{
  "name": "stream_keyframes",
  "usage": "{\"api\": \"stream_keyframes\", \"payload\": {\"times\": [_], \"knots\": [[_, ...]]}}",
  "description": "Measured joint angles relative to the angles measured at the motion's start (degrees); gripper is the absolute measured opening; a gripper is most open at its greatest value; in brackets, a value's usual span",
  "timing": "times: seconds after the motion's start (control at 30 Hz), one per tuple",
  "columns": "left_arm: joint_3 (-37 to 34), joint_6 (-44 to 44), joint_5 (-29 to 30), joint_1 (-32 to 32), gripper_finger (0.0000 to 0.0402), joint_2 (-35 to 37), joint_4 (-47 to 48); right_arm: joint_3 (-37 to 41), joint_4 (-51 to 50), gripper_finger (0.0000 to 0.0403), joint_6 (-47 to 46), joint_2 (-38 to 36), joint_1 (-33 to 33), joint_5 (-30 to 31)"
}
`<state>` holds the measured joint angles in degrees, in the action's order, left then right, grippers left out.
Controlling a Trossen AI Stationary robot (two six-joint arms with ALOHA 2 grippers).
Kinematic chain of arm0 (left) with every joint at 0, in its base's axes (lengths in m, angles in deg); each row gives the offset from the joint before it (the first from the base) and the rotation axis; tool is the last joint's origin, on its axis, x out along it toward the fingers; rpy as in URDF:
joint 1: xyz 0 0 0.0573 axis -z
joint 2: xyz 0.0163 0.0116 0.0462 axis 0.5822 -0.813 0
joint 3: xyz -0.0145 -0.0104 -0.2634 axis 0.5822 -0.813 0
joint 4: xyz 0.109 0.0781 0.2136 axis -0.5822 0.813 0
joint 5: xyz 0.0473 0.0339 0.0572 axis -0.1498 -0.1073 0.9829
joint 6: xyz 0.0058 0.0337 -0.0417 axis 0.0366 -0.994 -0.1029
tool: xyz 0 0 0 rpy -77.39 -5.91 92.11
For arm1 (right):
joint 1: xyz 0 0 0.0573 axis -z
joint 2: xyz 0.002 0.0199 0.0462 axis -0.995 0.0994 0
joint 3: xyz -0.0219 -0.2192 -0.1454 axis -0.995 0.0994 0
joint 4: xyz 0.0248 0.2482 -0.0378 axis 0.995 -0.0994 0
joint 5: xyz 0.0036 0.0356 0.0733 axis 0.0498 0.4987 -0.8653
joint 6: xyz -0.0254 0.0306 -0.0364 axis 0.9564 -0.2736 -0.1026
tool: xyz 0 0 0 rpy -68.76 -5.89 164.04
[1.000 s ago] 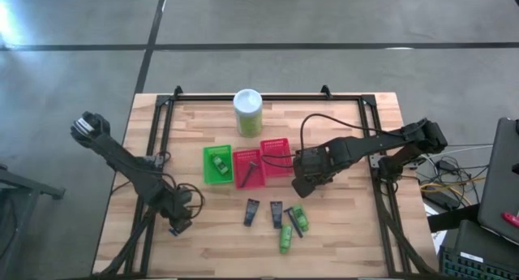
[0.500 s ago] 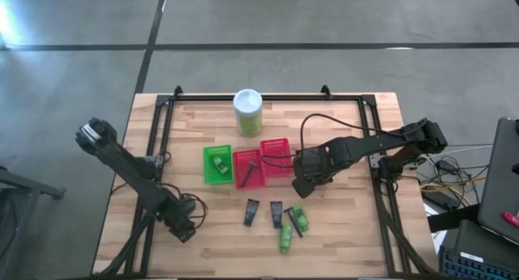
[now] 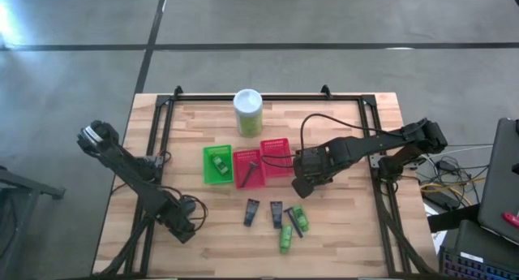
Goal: Pick & Place Travel size toiletries
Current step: Put the blue razor into the left orange bin
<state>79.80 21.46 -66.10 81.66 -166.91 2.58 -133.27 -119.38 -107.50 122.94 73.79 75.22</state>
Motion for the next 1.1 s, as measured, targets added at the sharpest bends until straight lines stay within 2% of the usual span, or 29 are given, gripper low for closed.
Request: {"api": "stream_keyframes", "payload": {"times": [0.17, 0.4, 0.7, 0.9, 1.1], "knots": [[0.0, 0.1, 0.8, 0.0, 0.0223, 0.4, 0.6, 0.0, 0.0, 0.0335, -0.1, 0.0, 0.0, 0.0], [0.8, 1.6, 7.6, -0.1, 0.0211, 0.4, 0.9, 0.0, 0.0, 0.0342, -0.1, 0.0, 0.0, 0.0], [0.5, -0.3, 7.1, -0.1, 0.0196, 0.5, 1.3, 0.0, 0.0, 0.0328, 0.2, -0.1, 0.0, -0.5], [0.4, -3.6, 7.1, -0.1, 0.0122, 0.4, 2.4, 0.0, 0.0, 0.0304, 1.0, -0.1, 0.0, -0.5], [0.4, -13.4, 7.1, -0.2, 0.0034, 0.4, 3.1, 0.0, -0.1, 0.0282, 1.0, -0.2, 0.0, -0.5]]}}
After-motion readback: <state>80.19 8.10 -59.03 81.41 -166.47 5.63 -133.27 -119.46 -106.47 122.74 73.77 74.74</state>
